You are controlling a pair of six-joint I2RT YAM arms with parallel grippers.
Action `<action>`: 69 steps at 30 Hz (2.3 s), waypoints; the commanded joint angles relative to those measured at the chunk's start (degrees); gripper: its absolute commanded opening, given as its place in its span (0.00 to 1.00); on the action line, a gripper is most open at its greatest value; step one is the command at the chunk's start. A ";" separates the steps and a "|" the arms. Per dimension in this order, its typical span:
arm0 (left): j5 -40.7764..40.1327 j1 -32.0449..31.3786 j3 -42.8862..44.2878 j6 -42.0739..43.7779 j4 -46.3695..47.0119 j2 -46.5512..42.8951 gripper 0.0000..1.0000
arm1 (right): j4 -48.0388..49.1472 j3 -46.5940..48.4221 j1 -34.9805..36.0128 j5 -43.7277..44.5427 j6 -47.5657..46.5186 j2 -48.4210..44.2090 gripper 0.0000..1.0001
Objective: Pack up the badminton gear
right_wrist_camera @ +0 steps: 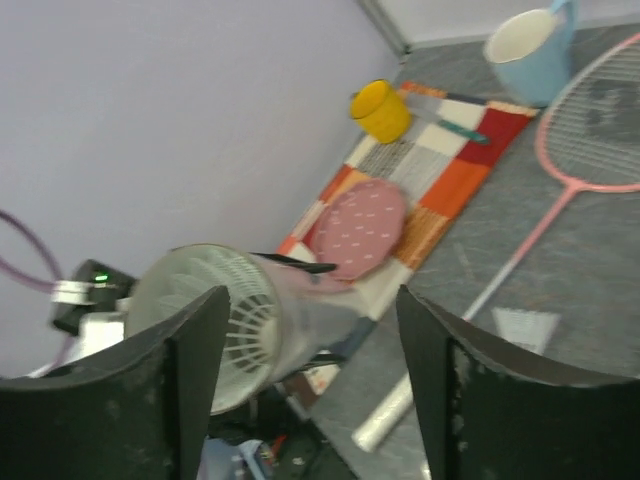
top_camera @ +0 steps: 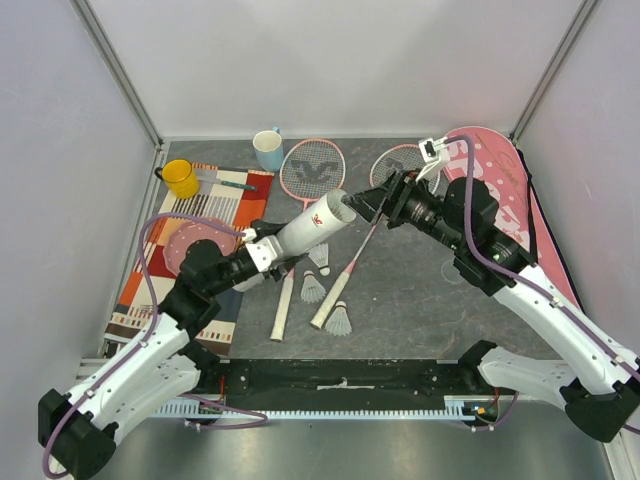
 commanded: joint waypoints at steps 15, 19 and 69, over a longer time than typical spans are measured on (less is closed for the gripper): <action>-17.56 -0.06 -2.13 0.94 8.88 -8.55 0.40 | -12.89 1.91 -8.18 -5.28 -13.57 15.79 0.88; -21.68 -0.06 -3.36 1.56 11.17 -11.01 0.40 | 2.08 -9.94 1.76 -2.20 -27.27 14.59 0.88; -11.45 -0.06 -2.93 2.87 7.58 -8.39 0.40 | -10.25 -6.57 3.47 6.63 -35.22 1.93 0.00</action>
